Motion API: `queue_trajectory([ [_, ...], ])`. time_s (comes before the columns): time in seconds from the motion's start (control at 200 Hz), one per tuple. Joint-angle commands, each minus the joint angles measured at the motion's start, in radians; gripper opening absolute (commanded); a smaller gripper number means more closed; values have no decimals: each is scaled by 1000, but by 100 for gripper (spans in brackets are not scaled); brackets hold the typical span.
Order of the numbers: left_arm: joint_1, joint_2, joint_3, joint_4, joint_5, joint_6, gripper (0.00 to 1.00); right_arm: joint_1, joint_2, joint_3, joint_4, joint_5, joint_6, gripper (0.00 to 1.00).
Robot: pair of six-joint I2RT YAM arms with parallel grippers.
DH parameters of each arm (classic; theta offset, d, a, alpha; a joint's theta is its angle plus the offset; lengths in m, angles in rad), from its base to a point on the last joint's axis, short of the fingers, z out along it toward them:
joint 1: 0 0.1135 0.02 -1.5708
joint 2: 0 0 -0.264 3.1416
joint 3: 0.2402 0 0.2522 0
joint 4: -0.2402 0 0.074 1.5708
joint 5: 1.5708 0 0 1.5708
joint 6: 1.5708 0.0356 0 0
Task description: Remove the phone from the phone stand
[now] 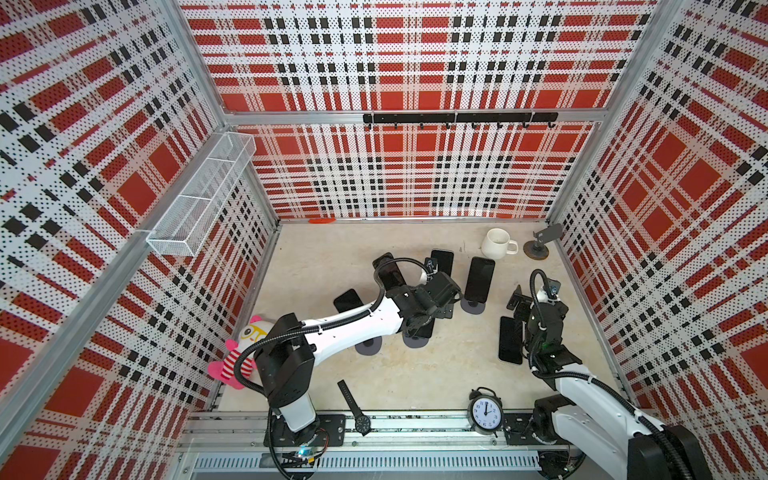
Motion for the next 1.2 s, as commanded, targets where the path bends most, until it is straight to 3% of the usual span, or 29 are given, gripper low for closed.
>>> queue_trajectory([
  [0.0,1,25,18,-19,-12,8,98,6,-7,22,32,5,-1,100],
  [0.185,13,38,15,-30,-12,-8,96,7,-13,15,44,-7,2,100],
  [0.832,35,6,-23,-33,-19,-13,70,6,-19,13,42,-8,8,100],
  [1.192,36,-18,-26,-27,-17,-2,67,6,-16,16,38,-14,11,100],
])
